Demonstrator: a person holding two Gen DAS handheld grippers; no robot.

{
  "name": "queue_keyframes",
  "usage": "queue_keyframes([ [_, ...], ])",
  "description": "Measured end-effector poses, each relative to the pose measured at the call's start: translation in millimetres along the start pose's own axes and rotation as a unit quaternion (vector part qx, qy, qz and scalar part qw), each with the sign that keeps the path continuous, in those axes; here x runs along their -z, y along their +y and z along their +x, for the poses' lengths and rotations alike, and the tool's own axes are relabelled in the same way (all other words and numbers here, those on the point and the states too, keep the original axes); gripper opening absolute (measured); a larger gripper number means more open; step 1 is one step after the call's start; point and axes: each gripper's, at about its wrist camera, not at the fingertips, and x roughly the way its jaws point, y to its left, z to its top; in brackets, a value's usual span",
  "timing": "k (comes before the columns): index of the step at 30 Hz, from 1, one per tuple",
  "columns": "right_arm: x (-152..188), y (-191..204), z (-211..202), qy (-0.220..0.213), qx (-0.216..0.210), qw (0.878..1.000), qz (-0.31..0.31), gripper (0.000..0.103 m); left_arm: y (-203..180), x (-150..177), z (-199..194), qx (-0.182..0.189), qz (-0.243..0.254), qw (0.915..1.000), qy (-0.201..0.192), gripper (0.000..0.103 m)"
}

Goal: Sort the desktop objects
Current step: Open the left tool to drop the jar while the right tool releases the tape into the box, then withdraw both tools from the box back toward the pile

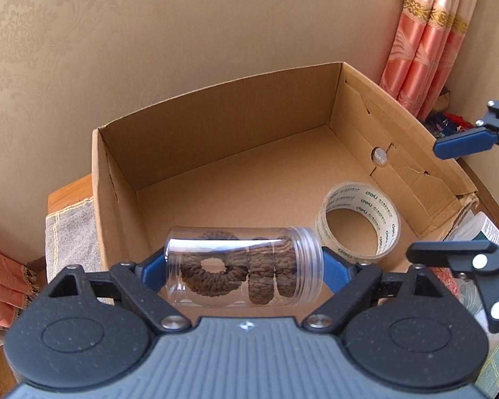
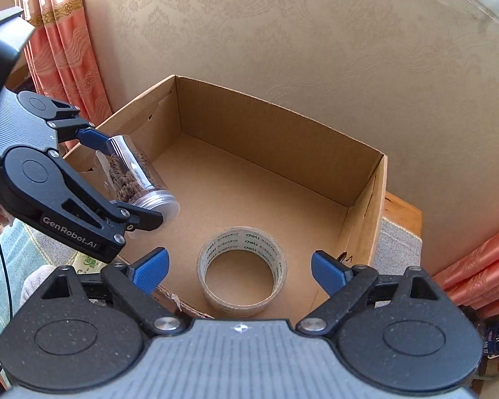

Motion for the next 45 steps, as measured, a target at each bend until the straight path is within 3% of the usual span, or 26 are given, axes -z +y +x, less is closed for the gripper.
queue_keyframes([
  [6,8,6,-40,-0.042,0.027,0.999,-0.010,0.098,3,0,-1,-0.013,-0.008,0.9999,0.005,0.091],
  [8,9,7,-57,-0.068,0.039,0.997,-0.014,0.103,7,-1,-10,-0.017,-0.015,0.9997,-0.004,0.091],
  [14,7,14,-94,-0.103,0.052,0.993,-0.030,0.103,12,-2,-44,-0.030,-0.019,0.9987,-0.035,0.092],
  [19,18,20,-111,-0.128,0.034,0.991,-0.029,0.103,9,15,-74,-0.043,-0.021,0.9971,-0.059,0.096],
  [27,54,44,-94,-0.079,0.016,0.997,-0.018,0.103,-2,57,-101,-0.020,-0.014,0.9982,-0.055,0.096],
  [34,88,70,-90,-0.072,0.029,0.997,-0.014,0.103,-13,88,-113,-0.034,-0.012,0.9971,-0.068,0.096],
  [45,147,73,-77,-0.047,0.049,0.997,0.032,0.103,-29,133,-102,-0.016,0.007,0.9992,-0.036,0.096],
])
